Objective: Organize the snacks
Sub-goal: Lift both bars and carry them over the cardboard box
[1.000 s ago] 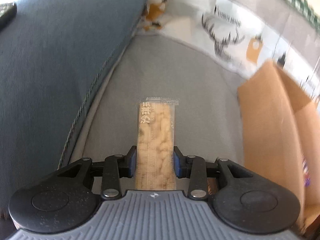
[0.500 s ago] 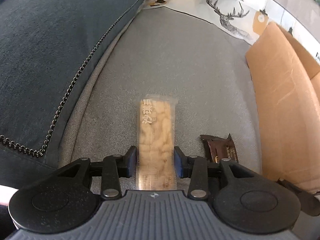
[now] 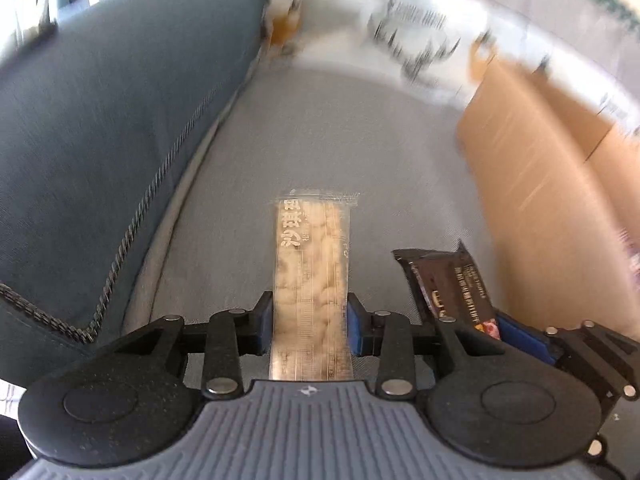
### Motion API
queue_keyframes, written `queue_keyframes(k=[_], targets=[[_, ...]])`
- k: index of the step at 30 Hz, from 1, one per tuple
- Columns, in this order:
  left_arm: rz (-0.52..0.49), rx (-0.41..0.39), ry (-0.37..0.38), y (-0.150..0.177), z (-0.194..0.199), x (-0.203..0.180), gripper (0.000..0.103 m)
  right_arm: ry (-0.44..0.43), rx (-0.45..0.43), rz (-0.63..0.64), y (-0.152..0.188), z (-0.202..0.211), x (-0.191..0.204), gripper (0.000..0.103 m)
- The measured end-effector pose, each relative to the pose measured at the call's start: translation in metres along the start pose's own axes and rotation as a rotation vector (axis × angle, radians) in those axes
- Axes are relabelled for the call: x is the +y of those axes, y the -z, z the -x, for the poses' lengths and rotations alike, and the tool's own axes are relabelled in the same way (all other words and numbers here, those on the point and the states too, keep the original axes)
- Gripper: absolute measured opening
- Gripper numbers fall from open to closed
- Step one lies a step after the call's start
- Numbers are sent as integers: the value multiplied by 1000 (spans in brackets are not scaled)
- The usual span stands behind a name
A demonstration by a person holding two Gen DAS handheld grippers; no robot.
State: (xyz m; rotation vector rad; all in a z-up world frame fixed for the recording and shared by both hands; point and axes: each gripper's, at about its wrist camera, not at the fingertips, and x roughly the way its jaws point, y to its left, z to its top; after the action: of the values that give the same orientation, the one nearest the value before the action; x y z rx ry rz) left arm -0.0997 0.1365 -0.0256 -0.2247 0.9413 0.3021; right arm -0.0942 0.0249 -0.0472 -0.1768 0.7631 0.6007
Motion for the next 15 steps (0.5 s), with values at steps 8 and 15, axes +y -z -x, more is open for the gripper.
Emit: queue_keyframes(k=[8,15], targets=[[89,-282,142,14,74,-1,39,63,-244,13,-5,74,-16,41],[71,-349,244,31,107,-20,39,96,-426,-20,3,134,-51,41]])
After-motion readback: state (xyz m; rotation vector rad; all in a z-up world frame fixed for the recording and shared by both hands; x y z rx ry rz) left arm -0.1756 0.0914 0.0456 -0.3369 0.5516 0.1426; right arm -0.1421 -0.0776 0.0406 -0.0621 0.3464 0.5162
